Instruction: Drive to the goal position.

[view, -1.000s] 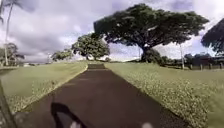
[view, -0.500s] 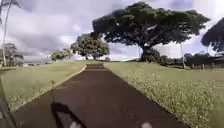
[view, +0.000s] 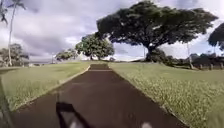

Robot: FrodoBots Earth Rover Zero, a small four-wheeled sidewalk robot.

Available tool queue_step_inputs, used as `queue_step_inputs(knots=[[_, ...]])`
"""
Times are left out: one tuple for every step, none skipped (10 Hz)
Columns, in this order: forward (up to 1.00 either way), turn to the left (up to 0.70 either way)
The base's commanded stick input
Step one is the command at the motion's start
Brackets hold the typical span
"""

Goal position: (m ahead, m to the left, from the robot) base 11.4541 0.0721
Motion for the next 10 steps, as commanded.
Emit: queue_step_inputs(knots=[[0.7,0.27],[0.7,0.27],[0.7,0.26],[0.7,0.01],[0.7,0.0],[0.7,0.0],[0.7,0.0],[0.7,0.13],[0.7,0.27],[0.7,0.27]])
